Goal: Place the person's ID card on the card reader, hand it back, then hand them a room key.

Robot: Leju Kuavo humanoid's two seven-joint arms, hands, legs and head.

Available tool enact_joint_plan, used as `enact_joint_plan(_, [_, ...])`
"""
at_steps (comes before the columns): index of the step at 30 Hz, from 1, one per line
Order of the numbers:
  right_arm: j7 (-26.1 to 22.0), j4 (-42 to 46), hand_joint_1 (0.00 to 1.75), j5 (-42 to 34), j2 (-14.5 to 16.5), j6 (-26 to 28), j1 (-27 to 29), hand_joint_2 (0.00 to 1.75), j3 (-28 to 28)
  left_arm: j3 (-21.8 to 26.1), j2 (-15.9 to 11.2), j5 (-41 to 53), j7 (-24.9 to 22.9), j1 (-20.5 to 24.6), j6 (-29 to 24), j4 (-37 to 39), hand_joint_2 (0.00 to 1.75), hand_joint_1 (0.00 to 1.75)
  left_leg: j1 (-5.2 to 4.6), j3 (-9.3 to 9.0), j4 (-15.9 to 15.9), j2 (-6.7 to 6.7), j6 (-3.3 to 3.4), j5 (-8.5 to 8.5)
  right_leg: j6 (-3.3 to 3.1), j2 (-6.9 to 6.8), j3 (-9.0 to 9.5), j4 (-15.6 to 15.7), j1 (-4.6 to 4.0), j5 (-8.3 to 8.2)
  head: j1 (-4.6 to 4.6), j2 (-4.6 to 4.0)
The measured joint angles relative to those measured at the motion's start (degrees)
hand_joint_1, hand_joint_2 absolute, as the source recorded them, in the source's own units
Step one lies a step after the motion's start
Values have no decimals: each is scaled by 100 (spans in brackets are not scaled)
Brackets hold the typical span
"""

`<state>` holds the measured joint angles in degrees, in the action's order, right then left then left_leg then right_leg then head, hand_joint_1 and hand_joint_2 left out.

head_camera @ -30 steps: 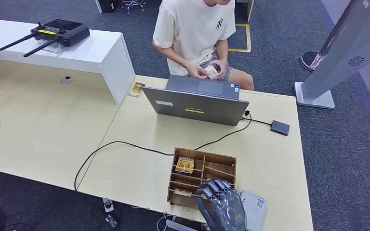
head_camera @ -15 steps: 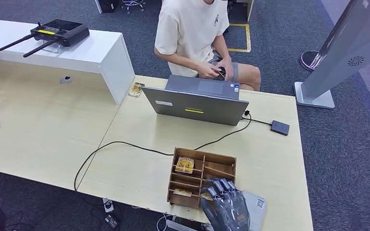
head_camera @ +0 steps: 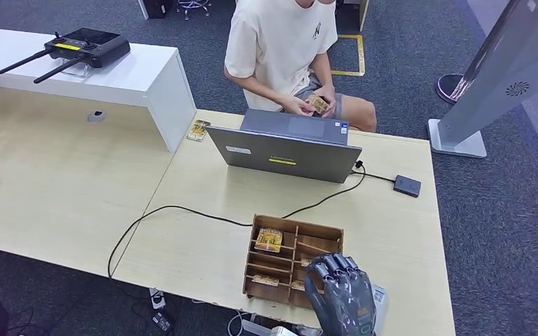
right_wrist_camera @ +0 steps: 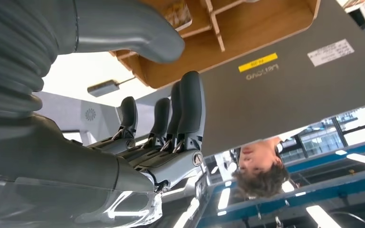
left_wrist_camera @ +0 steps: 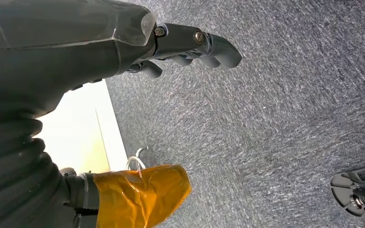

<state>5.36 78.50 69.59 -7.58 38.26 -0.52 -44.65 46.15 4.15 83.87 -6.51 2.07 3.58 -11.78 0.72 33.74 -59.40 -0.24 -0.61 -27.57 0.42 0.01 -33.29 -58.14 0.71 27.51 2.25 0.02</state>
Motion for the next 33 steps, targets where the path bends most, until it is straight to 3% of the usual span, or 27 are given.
enact_joint_plan(6, [-2,40,79,78,34,-115,-42,175,105,-15,-23,15,2,1,1,0,175,0,0,0,0,0,0,0,0,0,0,0,0,0,-1,0])
enact_joint_plan(10, [-12,33,58,119,56,-217,-76,175,137,-30,-31,24,2,2,4,0,175,0,0,0,0,0,0,0,0,0,0,0,0,0,0,0])
enact_joint_plan(16, [-14,-13,48,157,90,-351,-129,175,144,-46,-35,37,2,2,7,0,175,0,0,0,0,0,0,0,0,0,0,0,0,0,-1,0])
enact_joint_plan(30, [138,-21,68,362,149,-609,-153,175,142,-134,-45,74,2,3,16,0,175,0,0,0,0,0,0,0,0,0,0,-1,0,0,0,0])
enact_joint_plan(33, [145,-26,65,380,149,-642,-169,175,143,-138,-45,76,4,3,16,0,175,0,0,0,0,0,0,0,0,0,0,0,0,0,0,0])
